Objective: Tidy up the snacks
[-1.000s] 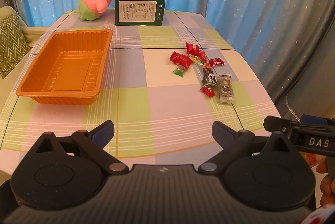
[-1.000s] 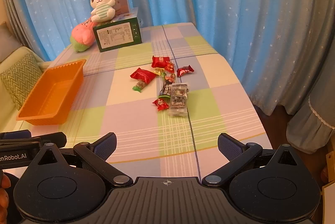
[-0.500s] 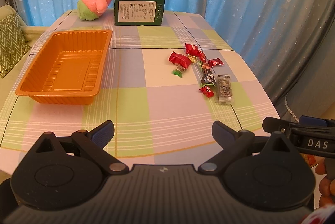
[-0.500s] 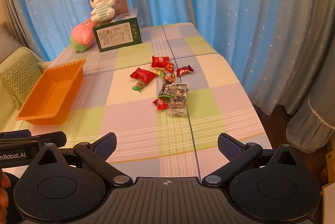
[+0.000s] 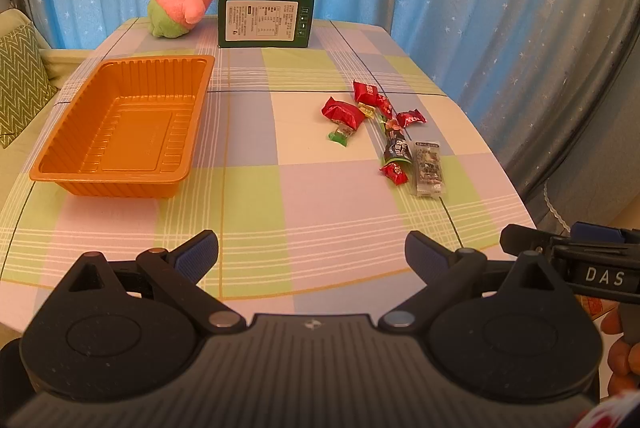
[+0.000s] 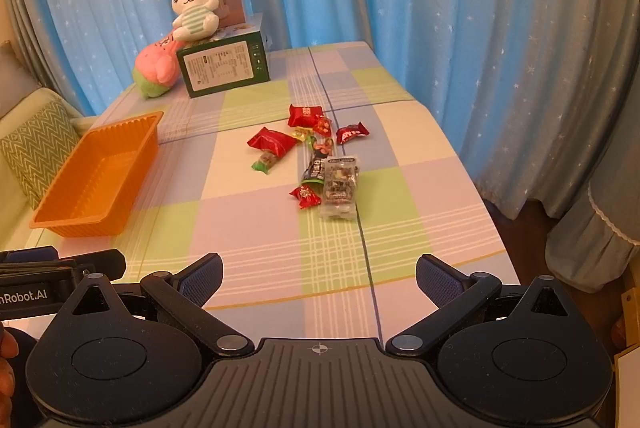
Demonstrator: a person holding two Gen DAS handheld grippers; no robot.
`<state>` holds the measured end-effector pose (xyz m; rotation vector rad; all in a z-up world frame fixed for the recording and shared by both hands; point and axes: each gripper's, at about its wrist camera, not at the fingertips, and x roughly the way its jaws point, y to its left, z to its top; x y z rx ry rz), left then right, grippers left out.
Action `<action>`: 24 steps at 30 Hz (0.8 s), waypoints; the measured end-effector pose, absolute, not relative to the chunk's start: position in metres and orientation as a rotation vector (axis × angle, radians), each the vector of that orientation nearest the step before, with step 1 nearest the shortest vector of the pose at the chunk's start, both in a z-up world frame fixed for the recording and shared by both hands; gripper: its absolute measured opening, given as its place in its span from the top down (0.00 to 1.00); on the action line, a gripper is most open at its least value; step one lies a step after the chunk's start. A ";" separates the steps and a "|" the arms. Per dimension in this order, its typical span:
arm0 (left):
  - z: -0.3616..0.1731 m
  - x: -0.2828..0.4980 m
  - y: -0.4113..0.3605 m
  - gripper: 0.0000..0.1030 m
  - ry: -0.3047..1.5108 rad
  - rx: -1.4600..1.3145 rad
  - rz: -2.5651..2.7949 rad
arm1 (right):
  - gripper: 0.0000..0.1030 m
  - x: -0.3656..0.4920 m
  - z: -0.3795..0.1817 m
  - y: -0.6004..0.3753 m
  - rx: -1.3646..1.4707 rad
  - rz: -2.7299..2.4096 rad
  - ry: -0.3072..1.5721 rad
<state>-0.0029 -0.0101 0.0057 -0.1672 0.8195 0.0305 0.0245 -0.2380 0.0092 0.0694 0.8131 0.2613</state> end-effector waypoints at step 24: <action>0.004 -0.005 -0.013 0.04 0.823 -0.173 0.028 | 0.01 0.024 0.007 -0.239 0.070 0.260 0.814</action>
